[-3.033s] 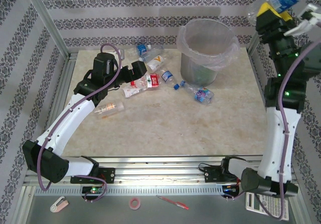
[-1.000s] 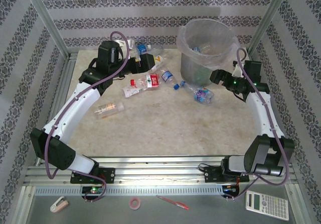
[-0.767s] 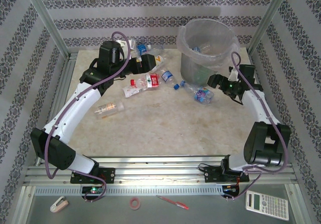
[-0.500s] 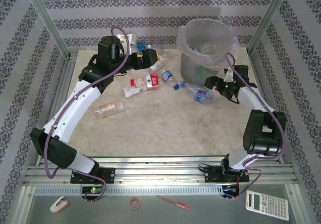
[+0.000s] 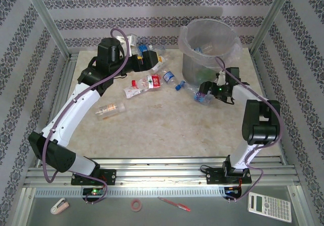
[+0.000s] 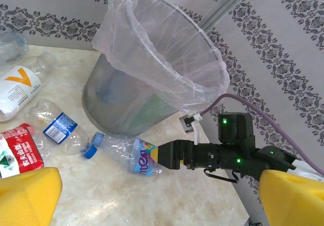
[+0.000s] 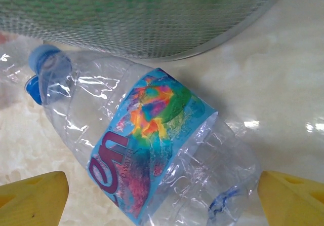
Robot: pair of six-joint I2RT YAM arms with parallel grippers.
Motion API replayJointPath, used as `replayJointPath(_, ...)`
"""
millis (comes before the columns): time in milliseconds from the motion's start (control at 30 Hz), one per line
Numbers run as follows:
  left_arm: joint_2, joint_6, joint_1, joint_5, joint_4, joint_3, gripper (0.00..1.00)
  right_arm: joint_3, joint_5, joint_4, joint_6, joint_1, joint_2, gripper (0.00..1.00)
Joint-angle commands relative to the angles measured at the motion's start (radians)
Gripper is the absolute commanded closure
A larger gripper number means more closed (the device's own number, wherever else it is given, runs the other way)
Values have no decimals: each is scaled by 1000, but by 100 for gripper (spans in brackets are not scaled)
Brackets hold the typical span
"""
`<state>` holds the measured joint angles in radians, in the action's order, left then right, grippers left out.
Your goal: Throw the plastic bottles in the bin
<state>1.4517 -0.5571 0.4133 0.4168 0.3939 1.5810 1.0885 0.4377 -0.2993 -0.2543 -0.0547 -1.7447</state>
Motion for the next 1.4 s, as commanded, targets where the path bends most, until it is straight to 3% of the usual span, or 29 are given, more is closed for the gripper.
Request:
replayJointPath(0, -28, -2, 13, -21, 11, -8, 0, 36, -29, -18, 44, 24, -21, 4)
replayJointPath(1367, -42, 14, 12, -27, 13, -33, 0, 150, -176, -175, 61, 189, -143, 11)
